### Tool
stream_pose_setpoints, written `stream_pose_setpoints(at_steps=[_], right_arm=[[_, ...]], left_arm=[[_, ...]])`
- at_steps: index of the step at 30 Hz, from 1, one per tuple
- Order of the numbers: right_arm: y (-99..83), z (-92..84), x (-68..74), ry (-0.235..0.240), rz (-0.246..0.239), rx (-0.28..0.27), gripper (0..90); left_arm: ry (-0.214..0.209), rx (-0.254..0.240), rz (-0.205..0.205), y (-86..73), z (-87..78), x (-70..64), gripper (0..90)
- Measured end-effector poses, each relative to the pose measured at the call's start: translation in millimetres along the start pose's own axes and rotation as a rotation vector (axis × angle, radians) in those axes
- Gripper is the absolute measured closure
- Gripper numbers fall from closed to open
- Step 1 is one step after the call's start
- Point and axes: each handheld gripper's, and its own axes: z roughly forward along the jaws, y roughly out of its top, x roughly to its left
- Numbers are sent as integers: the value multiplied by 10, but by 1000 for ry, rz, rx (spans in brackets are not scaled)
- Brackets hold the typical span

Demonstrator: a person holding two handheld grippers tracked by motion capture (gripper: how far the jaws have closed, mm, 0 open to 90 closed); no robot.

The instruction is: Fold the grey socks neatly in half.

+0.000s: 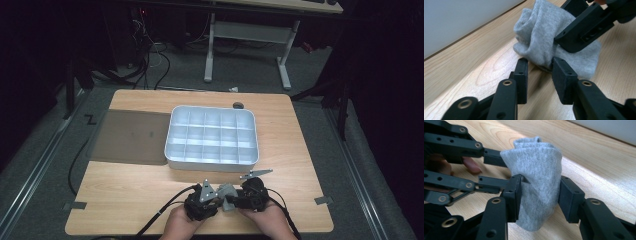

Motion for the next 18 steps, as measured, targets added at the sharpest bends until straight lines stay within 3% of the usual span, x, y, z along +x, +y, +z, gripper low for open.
stream_pose_setpoints(at_steps=[4, 9, 13, 18], right_arm=[[30, 16, 2, -3, -15, 33, 582], [117, 35, 72, -42, -69, 96, 589], [171, 45, 101, -56, -85, 135, 590], [223, 59, 115, -62, -76, 175, 590]], left_arm=[[11, -5, 15, -69, -122, 34, 635], [77, -23, 24, -239, -587, 230, 616], [123, -35, 22, -368, -789, 336, 602], [175, -76, -55, -665, -1059, 582, 598]])
